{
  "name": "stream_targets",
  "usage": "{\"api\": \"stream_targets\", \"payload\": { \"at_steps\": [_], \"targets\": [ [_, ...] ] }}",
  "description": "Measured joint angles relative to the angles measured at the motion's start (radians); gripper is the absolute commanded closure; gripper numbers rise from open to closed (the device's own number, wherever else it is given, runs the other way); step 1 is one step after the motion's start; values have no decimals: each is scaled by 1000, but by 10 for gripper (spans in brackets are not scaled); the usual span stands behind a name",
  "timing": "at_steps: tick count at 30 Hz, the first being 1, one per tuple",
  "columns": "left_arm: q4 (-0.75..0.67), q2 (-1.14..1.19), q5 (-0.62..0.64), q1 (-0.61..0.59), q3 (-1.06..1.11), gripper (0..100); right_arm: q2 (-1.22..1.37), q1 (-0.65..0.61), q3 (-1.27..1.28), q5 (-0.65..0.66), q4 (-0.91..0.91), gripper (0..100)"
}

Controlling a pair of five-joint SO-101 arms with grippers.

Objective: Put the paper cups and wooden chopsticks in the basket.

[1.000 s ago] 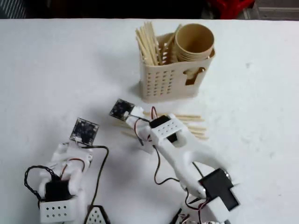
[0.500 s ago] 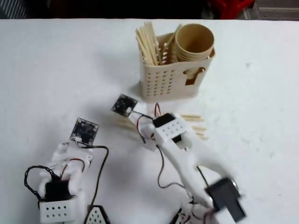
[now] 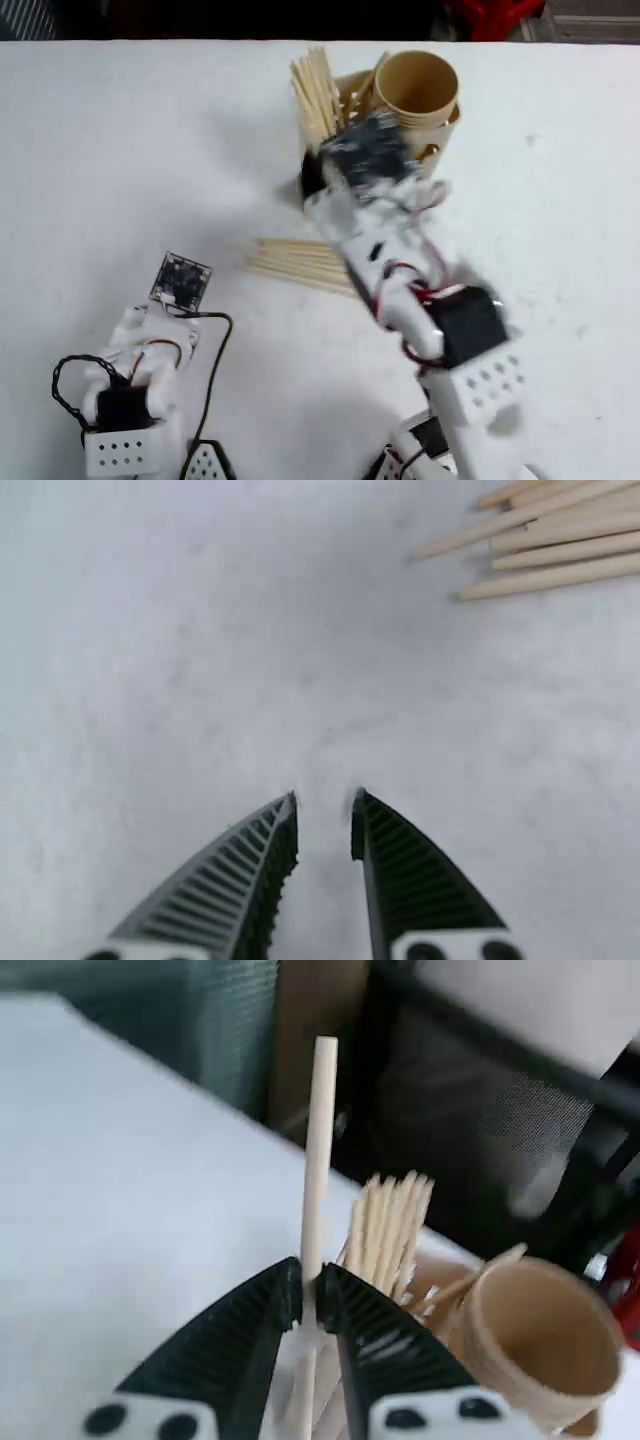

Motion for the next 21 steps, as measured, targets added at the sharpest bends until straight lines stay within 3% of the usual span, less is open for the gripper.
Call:
{"api": "stream_targets", "payload": {
  "at_steps": [9,15,21],
  "targets": [
    [0,0,0,0,0,891,299,44,-166,-3,-427,981],
    [0,0,0,0,0,891,525,101,-269,-6,-468,981],
    [0,0,0,0,0,891,566,153,-279,-6,-442,980]
  ]
}}
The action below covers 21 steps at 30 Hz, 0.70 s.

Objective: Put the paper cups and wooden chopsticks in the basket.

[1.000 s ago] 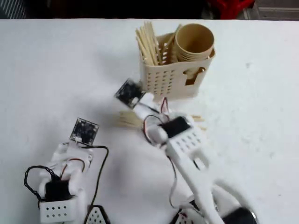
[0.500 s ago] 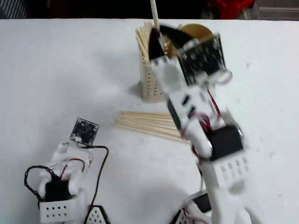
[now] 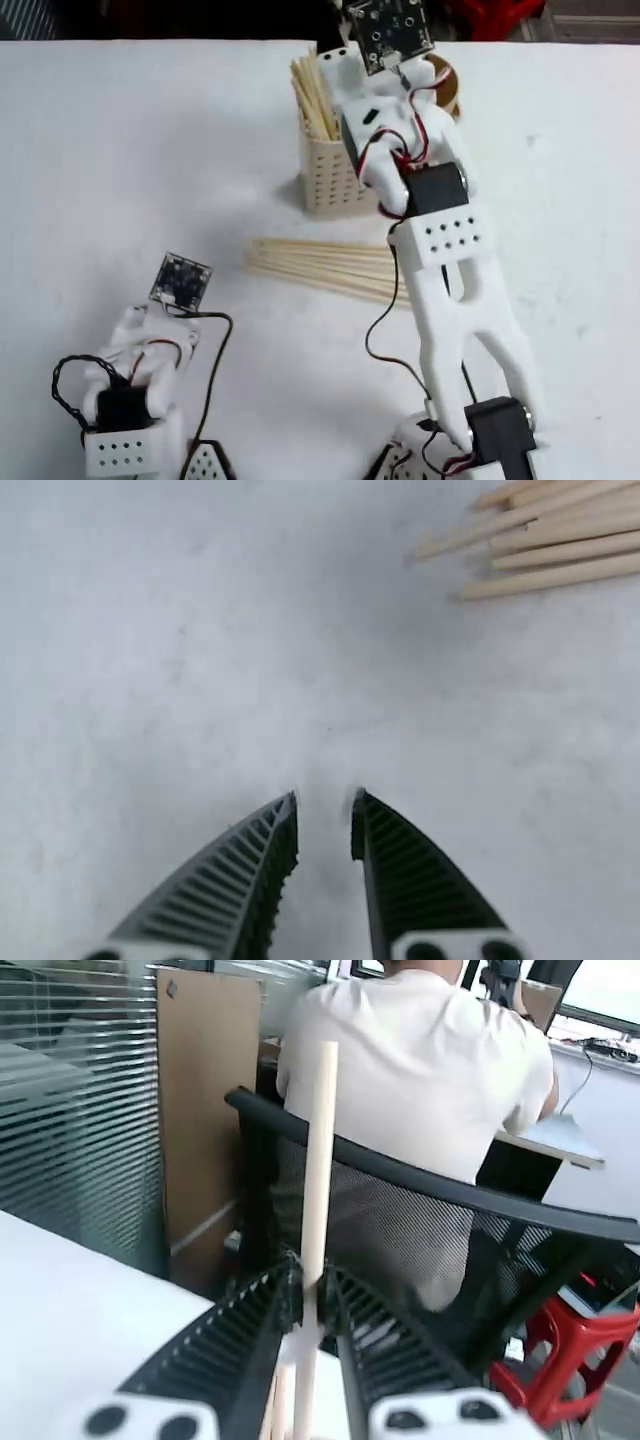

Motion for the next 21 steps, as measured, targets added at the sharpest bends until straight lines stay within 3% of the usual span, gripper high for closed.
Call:
{"api": "stream_targets", "payload": {
  "at_steps": [3,9,16,21],
  "targets": [
    [0,0,0,0,0,891,2,0,0,-5,52,960],
    [0,0,0,0,0,891,2,-2,0,-167,180,782],
    [0,0,0,0,0,891,-91,-2,-11,-187,545,807],
    [0,0,0,0,0,891,-180,-69,2,-101,845,808]
  ]
}}
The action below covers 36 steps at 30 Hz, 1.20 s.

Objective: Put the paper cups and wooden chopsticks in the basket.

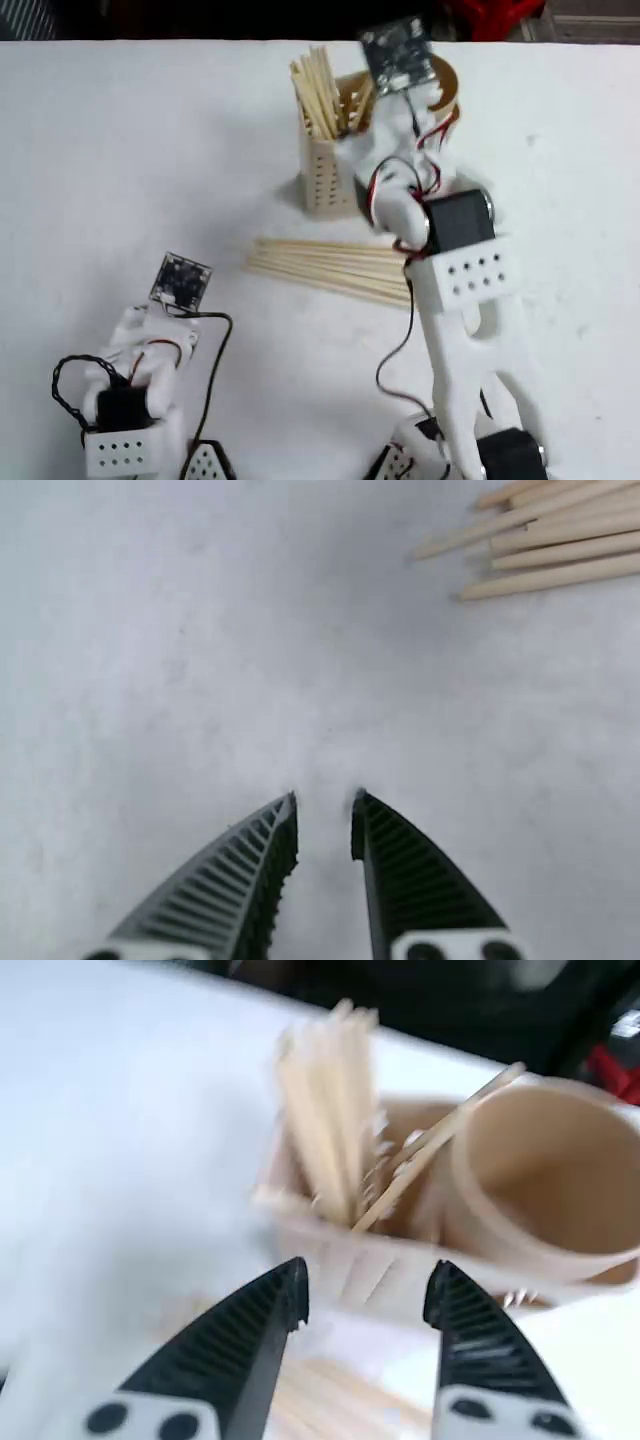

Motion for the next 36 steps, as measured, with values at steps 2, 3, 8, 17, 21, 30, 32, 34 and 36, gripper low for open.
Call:
{"api": "stream_targets", "payload": {
  "at_steps": [2,3,8,17,21,30,32,34,36],
  "targets": [
    [0,0,0,0,0,891,-32,-72,49,58,55,809],
    [0,0,0,0,0,891,-41,-109,86,87,61,809],
    [0,0,0,0,0,891,-40,-258,327,239,3,870],
    [0,0,0,0,0,891,201,-290,580,368,-282,927],
    [0,0,0,0,0,891,353,-264,582,399,-388,927],
    [0,0,0,0,0,891,514,-199,559,407,-482,947],
    [0,0,0,0,0,891,516,-198,559,408,-485,982],
    [0,0,0,0,0,891,516,-193,557,408,-485,978],
    [0,0,0,0,0,891,516,-193,557,408,-485,983]
  ]
}}
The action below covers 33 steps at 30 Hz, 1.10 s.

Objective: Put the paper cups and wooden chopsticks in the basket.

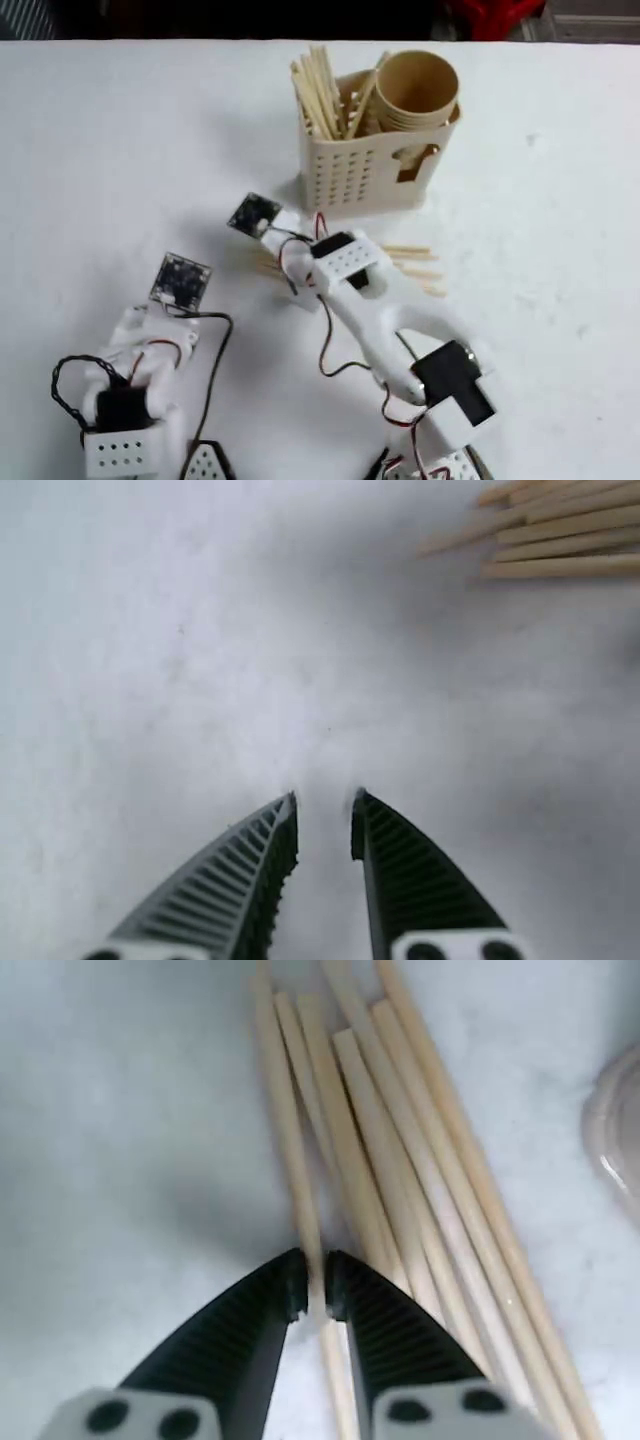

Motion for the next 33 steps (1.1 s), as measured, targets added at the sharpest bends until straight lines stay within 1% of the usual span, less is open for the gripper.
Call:
{"api": "stream_targets", "payload": {
  "at_steps": [5,7,12,16,19,22,26,33],
  "targets": [
    [0,0,0,0,0,891,-38,-5,2,0,51,983],
    [0,0,0,0,0,891,-104,-5,3,-32,81,983],
    [0,0,0,0,0,891,-364,-3,3,-127,167,983],
    [0,0,0,0,0,891,-615,-2,-2,-181,180,983],
    [0,0,0,0,0,891,-778,-2,-55,-221,180,983],
    [0,0,0,0,0,891,-852,-3,-144,-267,172,983],
    [0,0,0,0,0,891,-833,25,-258,-295,75,983],
    [0,0,0,0,0,891,-606,124,-423,-301,-227,983]
  ]
}}
